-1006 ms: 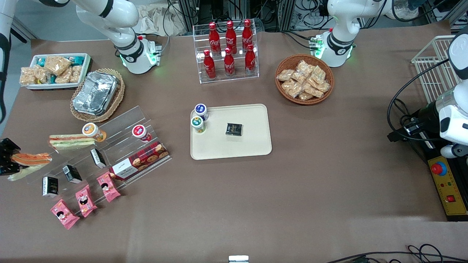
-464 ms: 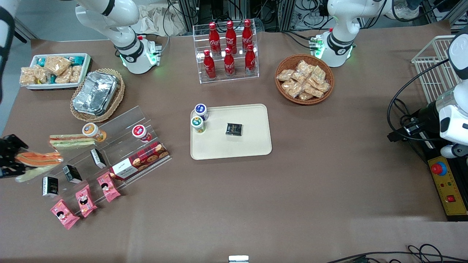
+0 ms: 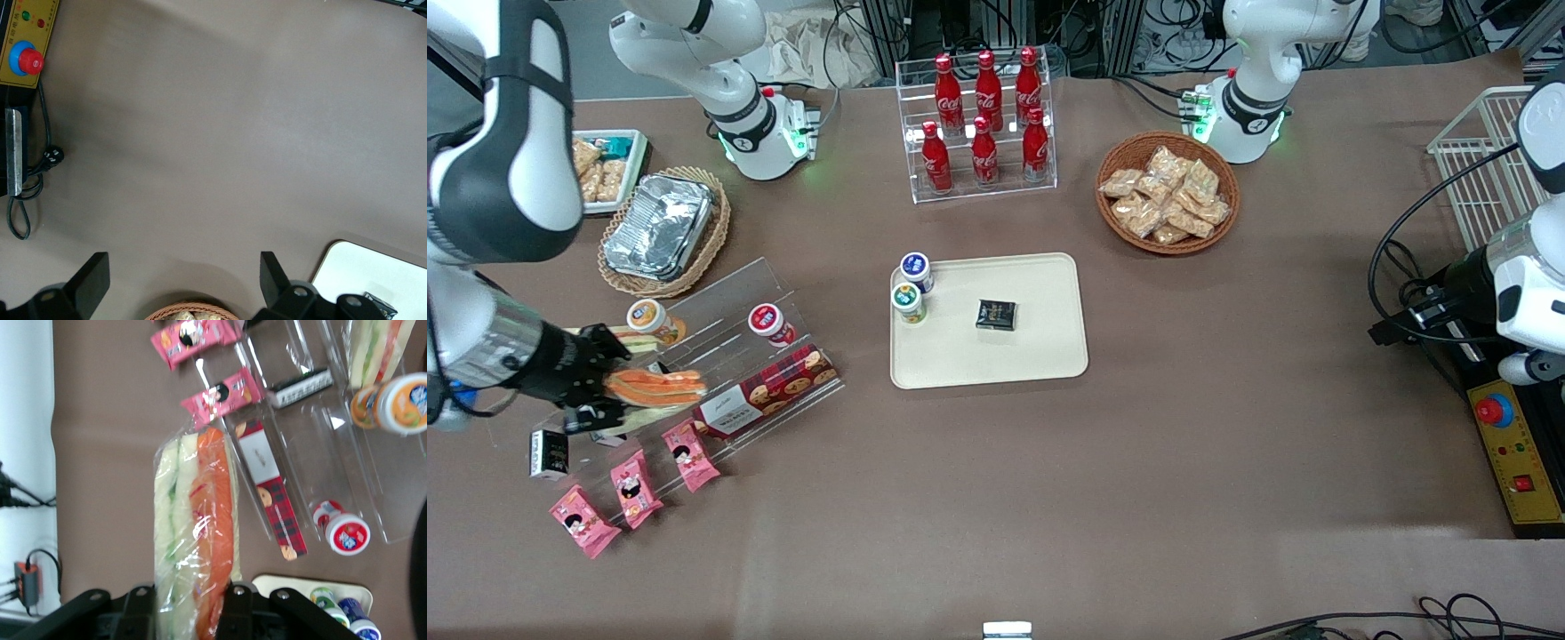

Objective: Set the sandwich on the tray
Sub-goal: 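Carry the sandwich with the right gripper over to the cream tray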

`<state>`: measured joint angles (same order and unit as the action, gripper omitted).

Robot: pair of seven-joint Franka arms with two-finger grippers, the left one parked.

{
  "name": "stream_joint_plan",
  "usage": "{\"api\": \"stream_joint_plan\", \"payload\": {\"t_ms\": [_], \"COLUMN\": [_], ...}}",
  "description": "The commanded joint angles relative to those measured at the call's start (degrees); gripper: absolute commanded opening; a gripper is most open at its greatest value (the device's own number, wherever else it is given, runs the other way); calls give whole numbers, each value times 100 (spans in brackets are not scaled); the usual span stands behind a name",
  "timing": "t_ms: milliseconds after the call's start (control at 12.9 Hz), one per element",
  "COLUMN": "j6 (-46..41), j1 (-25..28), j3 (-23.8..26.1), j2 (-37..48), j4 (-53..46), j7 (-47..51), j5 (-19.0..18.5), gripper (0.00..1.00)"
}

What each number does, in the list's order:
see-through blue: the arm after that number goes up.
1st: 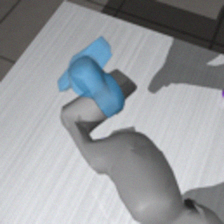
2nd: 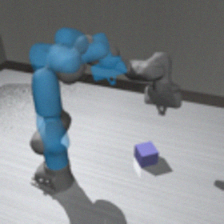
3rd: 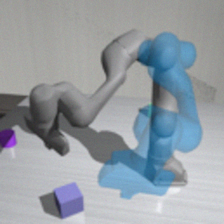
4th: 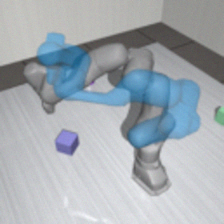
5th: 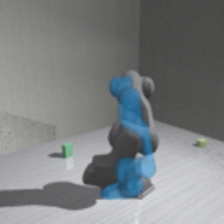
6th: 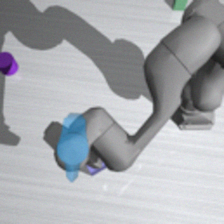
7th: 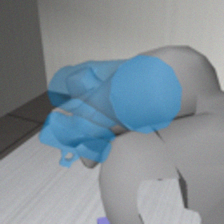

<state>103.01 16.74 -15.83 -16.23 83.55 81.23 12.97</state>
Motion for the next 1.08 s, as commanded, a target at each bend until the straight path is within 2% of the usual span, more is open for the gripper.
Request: {"api": "stream_joint_plan", "payload": {"t_ms": [0,696,851,1006], "j6": [17,1019,1273,1607], "j1": [311,1393,1831,2192], "j3": [-69,-78,-87,-87], "j2": [-82,-995,-1329,-1593], "j4": [-6,-6,-6,3], "j7": [217,1492,1702,2385], "j5": [232,206,206,197], "gripper": [0,0,0,0]}}
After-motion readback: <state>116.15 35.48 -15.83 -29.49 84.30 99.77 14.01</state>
